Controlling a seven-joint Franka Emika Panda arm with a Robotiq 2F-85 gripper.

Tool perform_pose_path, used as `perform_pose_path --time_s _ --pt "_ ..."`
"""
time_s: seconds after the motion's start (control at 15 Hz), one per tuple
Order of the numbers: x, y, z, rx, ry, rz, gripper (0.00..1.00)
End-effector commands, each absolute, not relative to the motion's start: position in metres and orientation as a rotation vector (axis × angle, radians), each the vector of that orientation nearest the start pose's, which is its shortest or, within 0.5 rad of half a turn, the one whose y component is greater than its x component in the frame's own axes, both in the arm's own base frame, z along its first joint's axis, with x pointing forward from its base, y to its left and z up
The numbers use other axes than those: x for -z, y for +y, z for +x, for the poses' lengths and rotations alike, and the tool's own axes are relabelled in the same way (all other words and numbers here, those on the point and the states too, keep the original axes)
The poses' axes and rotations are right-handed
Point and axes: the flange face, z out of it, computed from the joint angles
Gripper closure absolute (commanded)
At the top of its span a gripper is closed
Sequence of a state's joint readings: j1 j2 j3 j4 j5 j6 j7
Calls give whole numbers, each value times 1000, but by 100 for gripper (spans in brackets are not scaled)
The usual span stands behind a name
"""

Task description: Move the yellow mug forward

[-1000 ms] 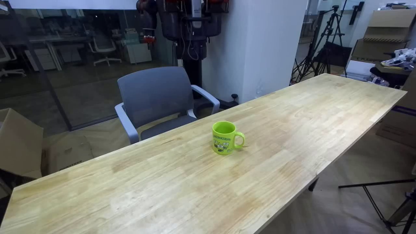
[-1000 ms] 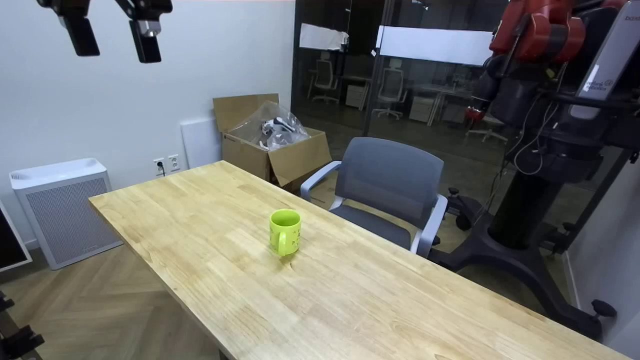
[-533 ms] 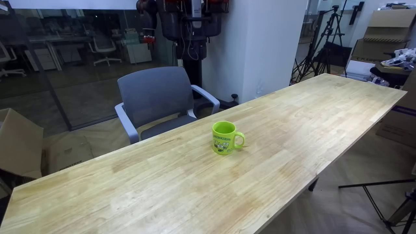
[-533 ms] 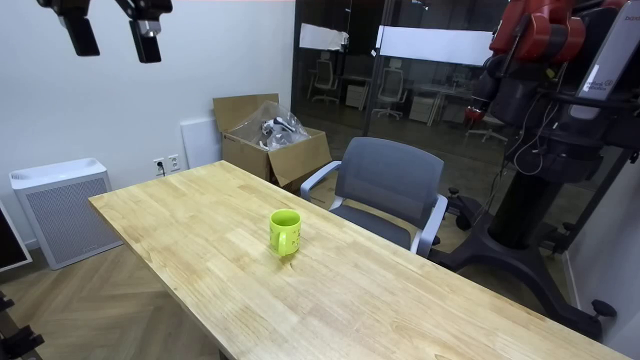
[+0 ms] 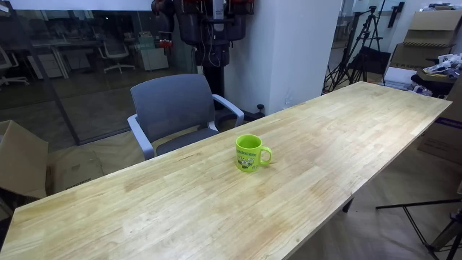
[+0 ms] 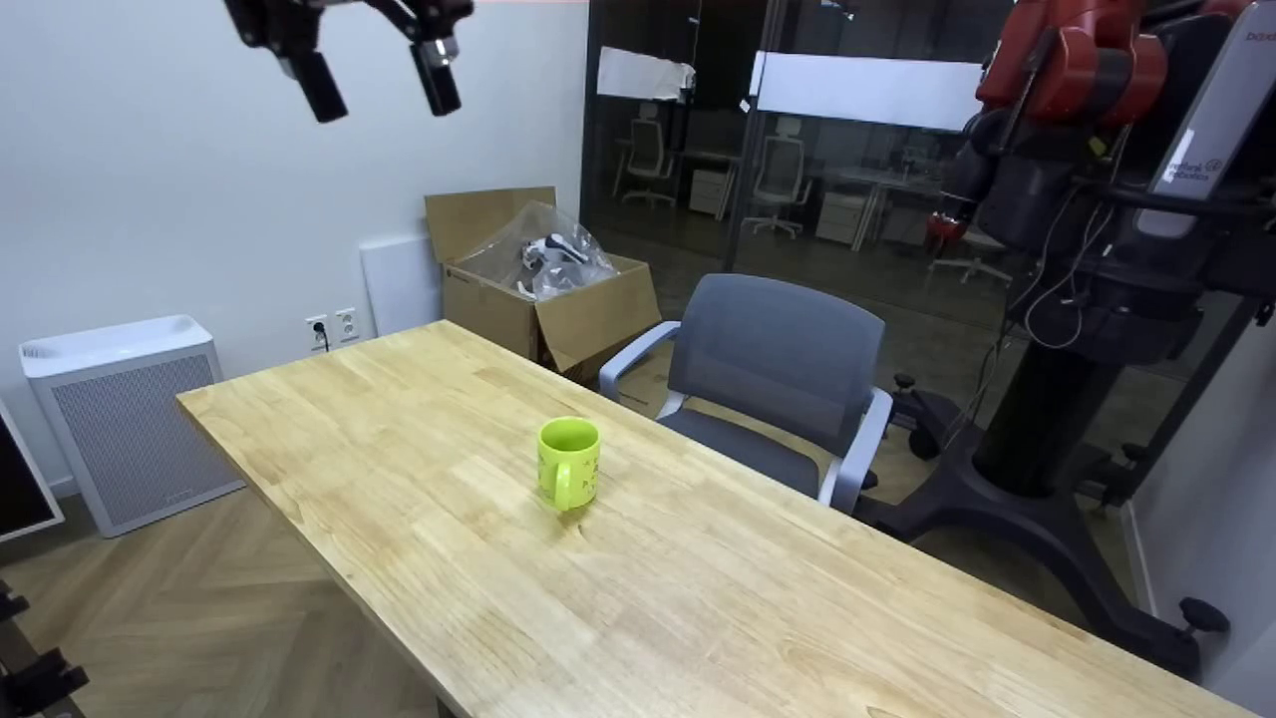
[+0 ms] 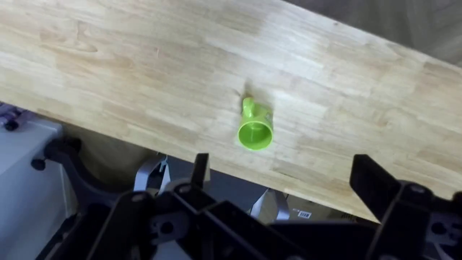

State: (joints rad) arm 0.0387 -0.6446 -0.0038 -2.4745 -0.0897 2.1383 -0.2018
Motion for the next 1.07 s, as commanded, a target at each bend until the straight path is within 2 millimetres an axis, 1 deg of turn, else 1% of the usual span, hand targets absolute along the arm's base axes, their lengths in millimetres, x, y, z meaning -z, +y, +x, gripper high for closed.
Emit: perform_pose_path --time_s 0.0,0.13,0.27,0.4,0.47,0.53,0.6,0.67,0.73,0.87,1.0 --pt "-514 -14 446 505 -481 -3175 0" --pt "-480 -22 476 446 -578 -3127 0" --pt "-447 -21 501 370 -706 -3064 0" --pt "-413 -12 523 272 -837 -2998 0" --pt "-397 -4 532 200 -899 -2989 0" --pt "-413 -15 504 276 -808 -3026 0" --pt "-399 -10 514 233 -849 -3015 0" --pt "-389 -6 521 205 -872 -3009 0" --pt "-384 -3 526 193 -883 -3006 0" --pt "-385 -2 530 190 -891 -3004 0" --pt "-375 0 541 234 -828 -3034 0"
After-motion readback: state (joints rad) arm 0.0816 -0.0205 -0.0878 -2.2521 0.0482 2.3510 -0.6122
